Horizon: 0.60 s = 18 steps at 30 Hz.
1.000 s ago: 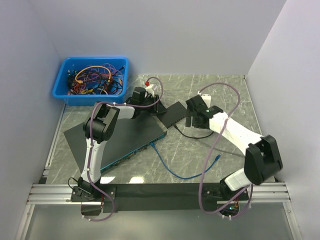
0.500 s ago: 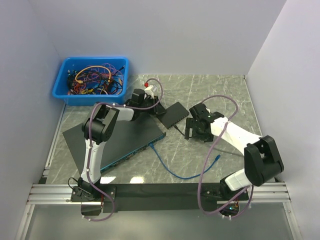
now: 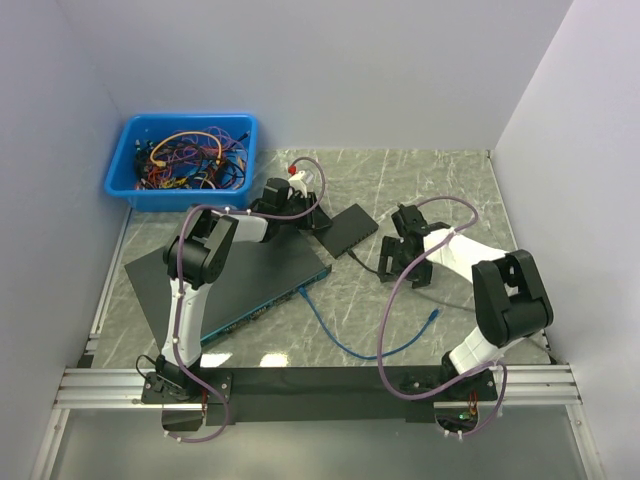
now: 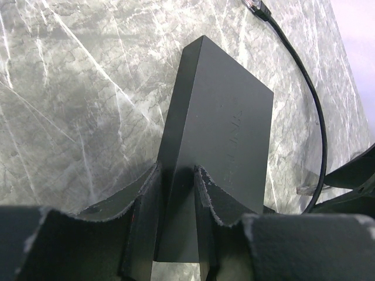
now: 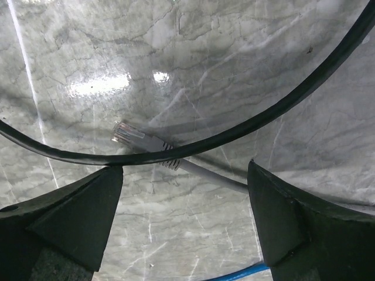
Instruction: Insert the plug into the switch port
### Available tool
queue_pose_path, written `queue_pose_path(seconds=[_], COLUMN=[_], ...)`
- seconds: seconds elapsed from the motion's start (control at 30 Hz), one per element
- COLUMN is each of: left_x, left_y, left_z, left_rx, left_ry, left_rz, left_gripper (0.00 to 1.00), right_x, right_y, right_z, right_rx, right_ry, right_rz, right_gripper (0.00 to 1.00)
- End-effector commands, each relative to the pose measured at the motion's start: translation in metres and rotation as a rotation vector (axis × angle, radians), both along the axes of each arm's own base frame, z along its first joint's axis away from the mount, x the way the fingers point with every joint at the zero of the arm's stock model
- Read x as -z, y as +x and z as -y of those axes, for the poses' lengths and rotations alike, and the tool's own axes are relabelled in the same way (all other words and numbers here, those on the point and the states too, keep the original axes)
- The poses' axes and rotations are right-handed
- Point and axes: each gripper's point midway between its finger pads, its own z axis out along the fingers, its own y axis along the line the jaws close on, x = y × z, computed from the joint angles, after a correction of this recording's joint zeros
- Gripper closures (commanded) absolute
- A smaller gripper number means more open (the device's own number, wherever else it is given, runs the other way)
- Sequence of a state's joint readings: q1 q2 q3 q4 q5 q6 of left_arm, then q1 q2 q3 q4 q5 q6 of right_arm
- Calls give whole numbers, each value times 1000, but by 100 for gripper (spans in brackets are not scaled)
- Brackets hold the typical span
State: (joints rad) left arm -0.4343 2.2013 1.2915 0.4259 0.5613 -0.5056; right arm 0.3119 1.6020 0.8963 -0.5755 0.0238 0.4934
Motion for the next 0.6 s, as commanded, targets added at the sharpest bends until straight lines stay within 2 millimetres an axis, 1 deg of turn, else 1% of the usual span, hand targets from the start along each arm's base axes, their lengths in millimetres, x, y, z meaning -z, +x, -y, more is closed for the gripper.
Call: queue_pose_path(seconds=[0.0, 0.1, 0.13, 0.3, 0.33, 0.37, 0.4, 0.43, 0.5, 0.53, 0.57], left_x=[49, 49, 49, 51, 51, 53, 52, 52, 52, 52, 51], left_y=[-35, -33, -34, -33, -33, -34, -33, -32, -32, -32, -31], left_z=[-25, -26, -26, -27, -27, -28, -28, -28, -29, -29, -29], left_rx=[4, 0, 2, -3, -2, -4, -6, -6, -7, -7, -8], left_ry=[116, 118, 118, 123, 122, 126, 125, 125, 125, 125, 125], left_rz=[-202, -202, -202, -207, -207, -211, -209, -209, -210, -210, -205], left_gripper=[67, 67, 67, 67, 67, 67, 67, 67, 68, 68, 67], right_x=[16, 16, 15, 17, 18, 18, 17, 19, 18, 20, 20], right_y=[5, 3, 2, -9, -10, -9, -7, -7, -6, -6, -6], right_z=[-8, -11, -11, -23, -25, -23, -24, -23, -25, -25, -25], right_rx=[-25, -43, -46, -112, -119, -118, -125, -136, -149, -160, -165], right_ry=[41, 45, 46, 7, 6, -19, -28, -48, -72, -94, -104], right_rz=[-2, -7, -6, -28, -34, -29, -29, -31, -32, -34, -33], right_gripper=[8, 17, 21, 30, 36, 39, 43, 50, 58, 65, 69])
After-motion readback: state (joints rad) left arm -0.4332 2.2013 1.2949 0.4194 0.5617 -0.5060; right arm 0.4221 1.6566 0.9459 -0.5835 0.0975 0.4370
